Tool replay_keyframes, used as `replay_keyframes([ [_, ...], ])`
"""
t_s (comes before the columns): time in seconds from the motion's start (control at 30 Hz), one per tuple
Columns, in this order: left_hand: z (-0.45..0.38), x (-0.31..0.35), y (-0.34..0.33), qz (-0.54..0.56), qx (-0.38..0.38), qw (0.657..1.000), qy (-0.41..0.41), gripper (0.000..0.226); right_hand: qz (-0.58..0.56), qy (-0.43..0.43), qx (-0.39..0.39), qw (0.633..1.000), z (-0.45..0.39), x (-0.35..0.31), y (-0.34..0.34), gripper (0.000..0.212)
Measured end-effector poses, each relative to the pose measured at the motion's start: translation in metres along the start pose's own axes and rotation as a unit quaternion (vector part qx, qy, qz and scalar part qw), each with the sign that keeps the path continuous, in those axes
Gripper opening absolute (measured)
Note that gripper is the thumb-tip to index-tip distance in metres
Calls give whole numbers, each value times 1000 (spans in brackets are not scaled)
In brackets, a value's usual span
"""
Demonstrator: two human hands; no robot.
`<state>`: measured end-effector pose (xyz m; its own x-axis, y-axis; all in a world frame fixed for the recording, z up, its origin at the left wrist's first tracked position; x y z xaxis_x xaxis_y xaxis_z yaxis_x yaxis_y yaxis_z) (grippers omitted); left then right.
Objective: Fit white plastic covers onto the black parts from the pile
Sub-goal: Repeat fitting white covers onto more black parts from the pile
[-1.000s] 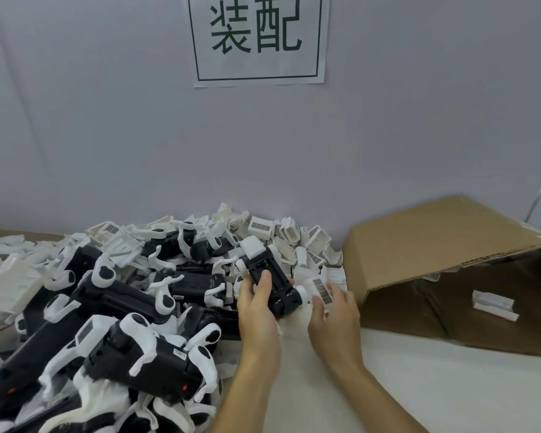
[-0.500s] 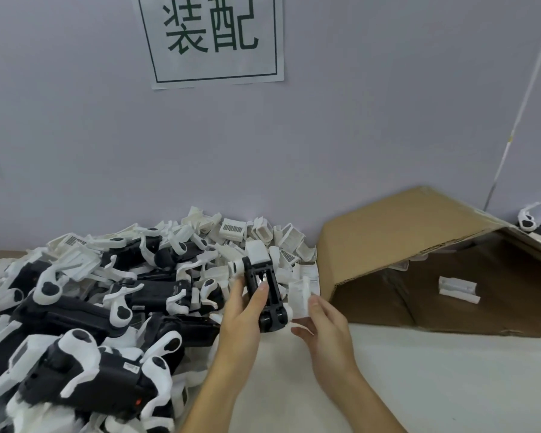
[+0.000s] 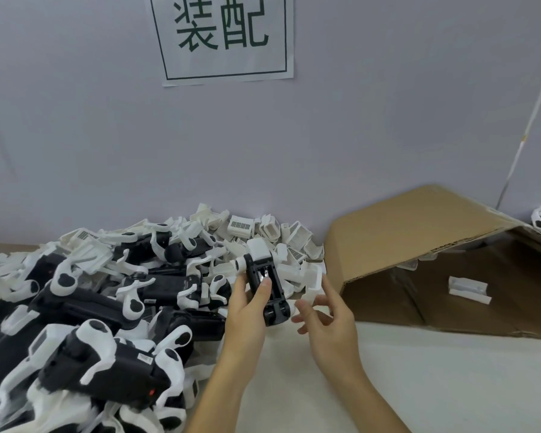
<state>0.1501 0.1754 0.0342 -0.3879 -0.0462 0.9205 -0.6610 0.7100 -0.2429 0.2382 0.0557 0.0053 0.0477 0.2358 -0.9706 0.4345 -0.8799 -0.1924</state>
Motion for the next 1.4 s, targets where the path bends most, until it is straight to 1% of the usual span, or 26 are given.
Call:
replay_keyframes([
  [0.1,1,3,-2,-16,-13,1000,-10,22,44,55,-19,997,2,-5,-3,57],
  [0.3,4,1,-8,-53,-40,998,-6,21,104,77,-26,991,2,-6,-2,72],
  [0.33,4,1,-9,-58,-45,997,-9,20,95,77,-32,992,2,-7,-2,69],
  [0.37,4,1,-10,-64,-48,997,-10,19,68,69,-40,994,2,-6,-1,62],
  [0.43,5,1,-11,-75,-54,996,-9,17,-7,33,-49,998,0,-4,-1,38],
  [0.47,5,0,-11,-80,-55,995,-7,17,-25,23,-35,999,-1,-3,0,29],
  [0.53,5,-1,-12,-95,-59,994,-7,16,13,44,20,999,-1,-6,5,19],
  [0.57,5,-1,-12,-103,-60,993,-8,16,41,68,47,996,0,-9,7,19],
  [0.6,5,-1,-12,-105,-60,993,-9,17,62,96,68,991,3,-13,8,24],
  [0.67,6,-1,-12,-102,-64,993,-5,17,96,155,97,978,10,-21,10,42],
  [0.73,6,-2,-12,-98,-66,993,0,17,116,191,87,971,14,-23,6,60],
  [0.77,5,-2,-12,-95,-63,993,1,18,115,195,72,971,15,-23,3,63],
  [0.83,5,-2,-11,-96,-61,993,-1,19,102,192,53,975,16,-23,-2,59],
  [0.9,4,-3,-11,-114,-68,991,-5,21,103,189,54,975,16,-24,-1,52],
  [1.03,4,-7,-14,-149,-82,985,-16,23,149,187,40,970,15,-23,-3,44],
  [1.13,4,-9,-15,-148,-86,985,-22,23,185,184,17,965,17,-19,-10,50],
  [1.23,4,-11,-14,-156,-89,984,-9,23,164,164,9,973,17,-16,-10,58],
  [1.3,4,-9,-13,-158,-83,984,0,25,166,167,24,972,16,-17,-8,57],
  [1.4,3,-11,-13,-152,-72,986,6,25,212,205,45,955,18,-22,-9,52],
])
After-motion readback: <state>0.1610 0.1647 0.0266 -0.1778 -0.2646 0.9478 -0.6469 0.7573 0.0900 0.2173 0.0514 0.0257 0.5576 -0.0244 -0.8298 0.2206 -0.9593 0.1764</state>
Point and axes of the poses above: each hand's wrist, its own z-axis away from the middle knuckle, its own y-axis out of the back of the hand, x = y × z, the point moved 7 cm from there along -z, towards the middle knuckle, and after that the axes turned 9 degrees about -y, right-handed, at the moved point
